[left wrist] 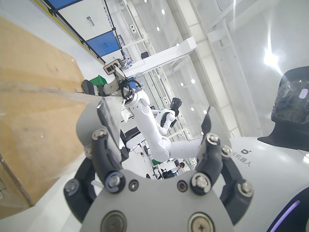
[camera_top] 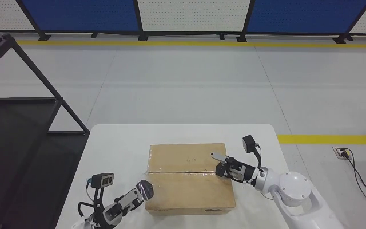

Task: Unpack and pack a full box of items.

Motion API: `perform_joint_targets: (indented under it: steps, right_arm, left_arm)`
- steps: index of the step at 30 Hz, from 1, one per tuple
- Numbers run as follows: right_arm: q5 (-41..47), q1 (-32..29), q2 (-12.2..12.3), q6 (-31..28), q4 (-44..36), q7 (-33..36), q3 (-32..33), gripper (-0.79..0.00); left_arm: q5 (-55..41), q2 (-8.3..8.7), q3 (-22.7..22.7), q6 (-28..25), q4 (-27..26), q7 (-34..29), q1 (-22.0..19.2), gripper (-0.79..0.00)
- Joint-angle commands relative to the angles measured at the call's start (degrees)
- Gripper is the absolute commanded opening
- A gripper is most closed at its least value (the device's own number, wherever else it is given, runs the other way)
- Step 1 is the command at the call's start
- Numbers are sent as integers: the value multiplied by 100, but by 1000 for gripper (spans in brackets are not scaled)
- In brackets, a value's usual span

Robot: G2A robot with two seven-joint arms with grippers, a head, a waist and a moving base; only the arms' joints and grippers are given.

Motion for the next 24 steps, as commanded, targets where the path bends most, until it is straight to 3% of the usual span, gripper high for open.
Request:
perform_joint_targets:
  steps: [1,7,15,24]
  right_arm:
    - [0,0,0,0,0,0,0,0]
    - [0,0,0,0,0,0,0,0]
    - [0,0,0,0,0,0,0,0]
    - [0,0,0,0,0,0,0,0]
  left_arm:
    - [-31,-2,2,-1,-19,40,3,-388]
    - [25,-3,32,-10,-118,107,65,-394]
    - [16,-6,42,-5,-131,219,85,-332]
    - [-103,-12,56,-42,-97,305,63,-345]
